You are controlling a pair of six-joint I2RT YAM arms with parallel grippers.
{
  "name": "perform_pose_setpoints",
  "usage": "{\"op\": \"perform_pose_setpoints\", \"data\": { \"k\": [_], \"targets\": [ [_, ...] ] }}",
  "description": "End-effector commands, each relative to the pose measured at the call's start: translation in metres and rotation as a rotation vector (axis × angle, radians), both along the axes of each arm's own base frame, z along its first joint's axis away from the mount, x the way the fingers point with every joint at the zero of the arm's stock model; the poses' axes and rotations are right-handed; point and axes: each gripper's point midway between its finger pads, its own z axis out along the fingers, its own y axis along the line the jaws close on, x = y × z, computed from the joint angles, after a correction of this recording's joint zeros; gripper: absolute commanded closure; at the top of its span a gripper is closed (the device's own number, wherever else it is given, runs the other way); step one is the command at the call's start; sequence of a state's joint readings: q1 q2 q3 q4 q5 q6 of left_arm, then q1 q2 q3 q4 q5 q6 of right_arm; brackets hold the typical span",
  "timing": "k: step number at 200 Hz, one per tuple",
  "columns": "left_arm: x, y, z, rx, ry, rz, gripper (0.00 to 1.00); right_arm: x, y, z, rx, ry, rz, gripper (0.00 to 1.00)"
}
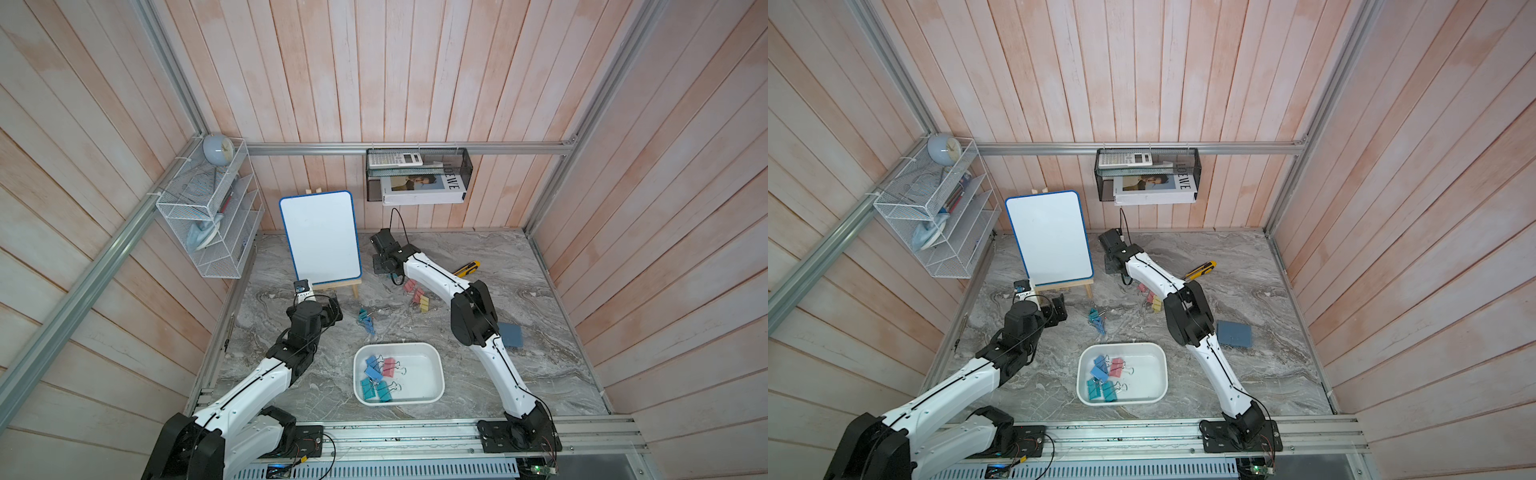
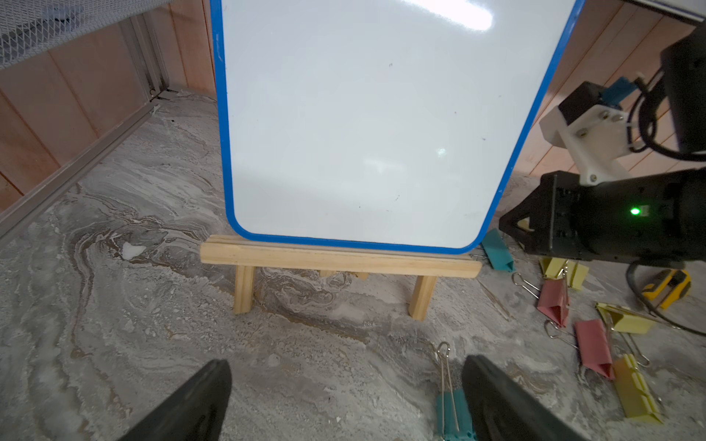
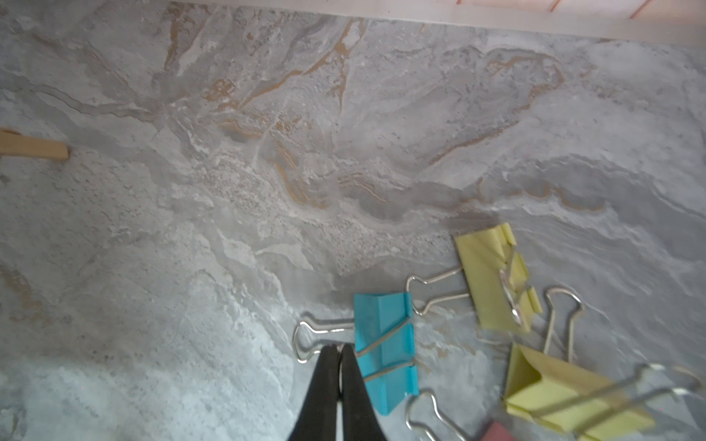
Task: Put the binder clips in the storage box
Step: Pick up the binder clip at the center of the board, then place the binder clip in the storage box.
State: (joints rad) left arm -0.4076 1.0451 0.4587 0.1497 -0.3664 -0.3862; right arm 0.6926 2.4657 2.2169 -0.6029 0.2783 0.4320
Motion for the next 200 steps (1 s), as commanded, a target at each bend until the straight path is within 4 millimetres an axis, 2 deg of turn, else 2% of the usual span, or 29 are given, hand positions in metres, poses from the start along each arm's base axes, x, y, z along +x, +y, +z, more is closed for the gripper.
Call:
{"op": "perform_pose_setpoints", "data": {
  "k": [1,38,79,96,151,172,187,200],
  "targets": [
    [0.000,-0.001,0.005,-0.017,-0.017,-0.008,0.00,-0.001,-0.011,0.043,0.032,-0.078,-0.025,1.00],
    [0.000,-0.001,0.005,-0.019,-0.019,-0.009,0.00,-0.026,-0.027,0.085,0.133,-0.132,-0.046,1.00],
    [0.000,-0.002,0.004,-0.020,-0.016,-0.011,0.00,-0.073,-0.055,0.128,0.267,-0.179,-0.065,1.00],
    [0.000,-0.002,0.005,-0.022,-0.019,-0.010,0.00,-0.099,-0.065,0.148,0.303,-0.197,-0.056,1.00],
    [-0.001,-0.006,0.006,-0.044,-0.033,-0.034,0.00,-0.206,-0.100,0.184,0.356,-0.241,-0.013,1.00],
    [0.000,-0.007,0.005,-0.047,-0.030,-0.038,0.00,-0.243,-0.110,0.180,0.424,-0.209,-0.014,1.00],
    [0.000,-0.007,0.003,-0.045,-0.026,-0.038,0.00,-0.266,-0.113,0.166,0.485,-0.159,-0.022,1.00],
    [0.001,-0.007,0.002,-0.044,-0.024,-0.037,0.00,-0.282,-0.116,0.146,0.534,-0.088,-0.052,1.00]
  ]
}}
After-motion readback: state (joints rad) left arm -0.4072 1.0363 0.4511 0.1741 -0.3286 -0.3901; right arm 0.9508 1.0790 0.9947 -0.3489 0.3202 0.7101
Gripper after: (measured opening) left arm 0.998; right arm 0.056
